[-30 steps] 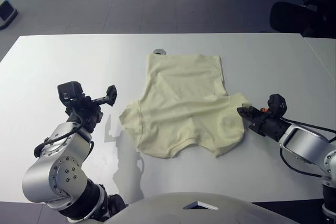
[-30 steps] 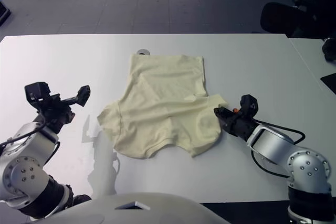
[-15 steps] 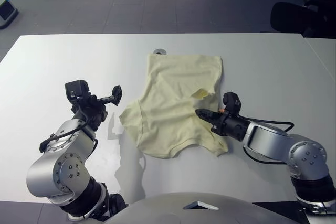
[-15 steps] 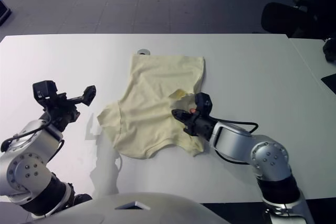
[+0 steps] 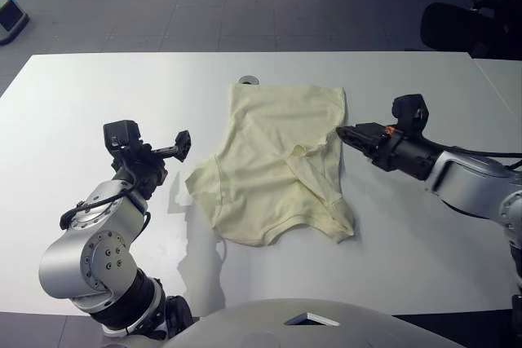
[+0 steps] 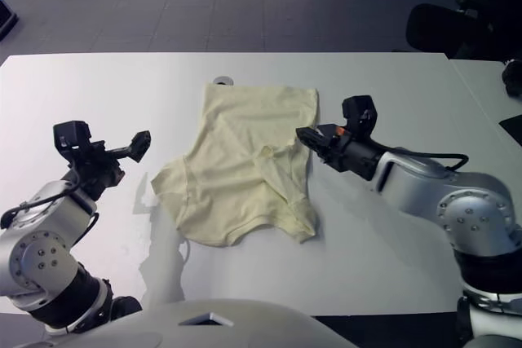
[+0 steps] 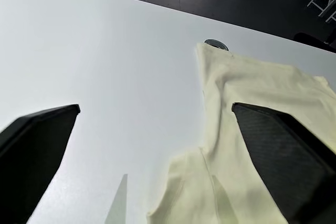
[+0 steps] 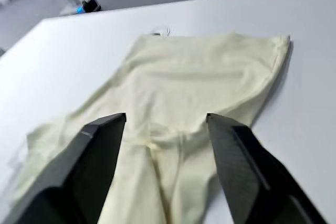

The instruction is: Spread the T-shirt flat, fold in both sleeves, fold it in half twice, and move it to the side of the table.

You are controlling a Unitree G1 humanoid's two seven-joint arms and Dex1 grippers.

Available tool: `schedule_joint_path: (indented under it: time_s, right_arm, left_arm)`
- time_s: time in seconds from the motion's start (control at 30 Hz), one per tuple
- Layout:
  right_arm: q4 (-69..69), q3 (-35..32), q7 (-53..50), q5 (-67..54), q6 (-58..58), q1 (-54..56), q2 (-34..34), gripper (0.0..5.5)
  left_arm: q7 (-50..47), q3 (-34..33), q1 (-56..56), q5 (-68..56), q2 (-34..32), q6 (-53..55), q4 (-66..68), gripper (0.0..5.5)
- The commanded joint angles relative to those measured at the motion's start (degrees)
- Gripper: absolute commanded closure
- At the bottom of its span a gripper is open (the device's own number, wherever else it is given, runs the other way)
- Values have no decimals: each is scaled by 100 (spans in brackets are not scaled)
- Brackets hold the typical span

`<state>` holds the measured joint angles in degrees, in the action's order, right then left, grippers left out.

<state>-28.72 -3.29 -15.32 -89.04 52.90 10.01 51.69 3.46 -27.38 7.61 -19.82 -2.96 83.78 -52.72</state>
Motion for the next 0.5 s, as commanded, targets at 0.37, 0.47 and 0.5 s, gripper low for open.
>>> schedule_joint_path:
  time_s: [0.37, 0.47, 0.5]
  right_arm:
    - [-25, -6, 1360, 508, 659, -1429, 36, 126]
    - [-82, 45, 1429, 641, 678, -1566, -76, 179]
    - [-82, 39, 1447, 673, 687, -1589, -100, 191]
  left_arm:
    - [201, 132, 117, 18, -212, 196, 68, 10]
    - [219, 159, 156, 27, -236, 211, 89, 10]
    - [216, 169, 161, 30, -235, 214, 88, 10]
